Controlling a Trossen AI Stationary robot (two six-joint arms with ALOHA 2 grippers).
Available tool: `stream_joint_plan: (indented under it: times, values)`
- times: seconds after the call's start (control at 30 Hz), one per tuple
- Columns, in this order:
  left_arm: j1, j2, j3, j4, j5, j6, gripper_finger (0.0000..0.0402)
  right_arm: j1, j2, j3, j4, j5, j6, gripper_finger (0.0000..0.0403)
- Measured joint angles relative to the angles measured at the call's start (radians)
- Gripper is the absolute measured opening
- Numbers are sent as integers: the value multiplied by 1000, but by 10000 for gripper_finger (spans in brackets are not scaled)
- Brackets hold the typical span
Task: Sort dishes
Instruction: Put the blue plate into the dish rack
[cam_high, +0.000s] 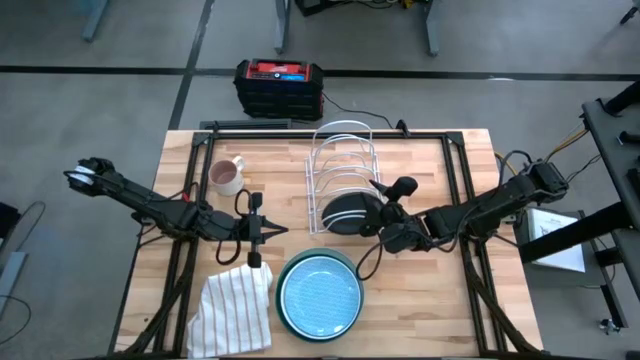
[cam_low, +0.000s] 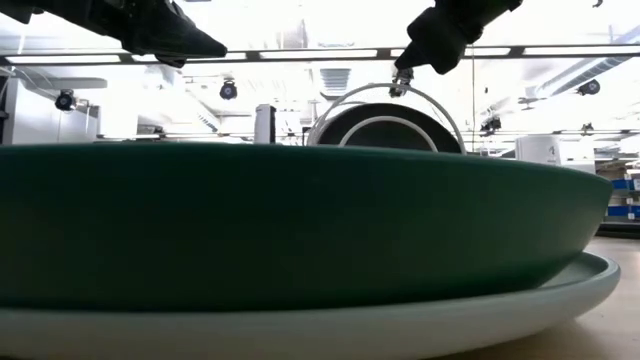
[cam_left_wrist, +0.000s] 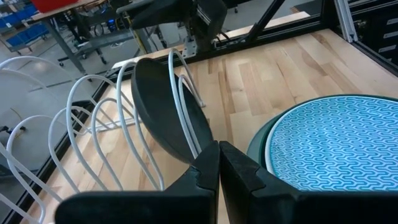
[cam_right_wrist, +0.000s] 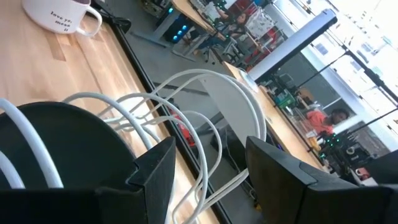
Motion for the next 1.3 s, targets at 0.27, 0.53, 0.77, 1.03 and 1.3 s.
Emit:
stream_joint_plan:
  times: [0.27, 0.53, 0.77, 1.03, 1.3]
  values:
    - [0, 0, 0, -45, 131, -58, 0, 39, -35, 49, 0, 1, 26, 186]
    - [-1, 7, 0, -140, 577, -188, 0, 140, -164, 56, -154, -186, 469, 185]
    - [-30, 100, 0, -129, 602, -223, 0, 177, -178, 34, -259, -561, 918, 185]
    - [-66, 300, 24, -37, 575, -230, 0, 246, -45, 18, -265, -660, 1295, 185]
    - [-91, 435, 103, -25, 575, -152, 0, 274, 113, 17, -262, -798, 1546, 185]
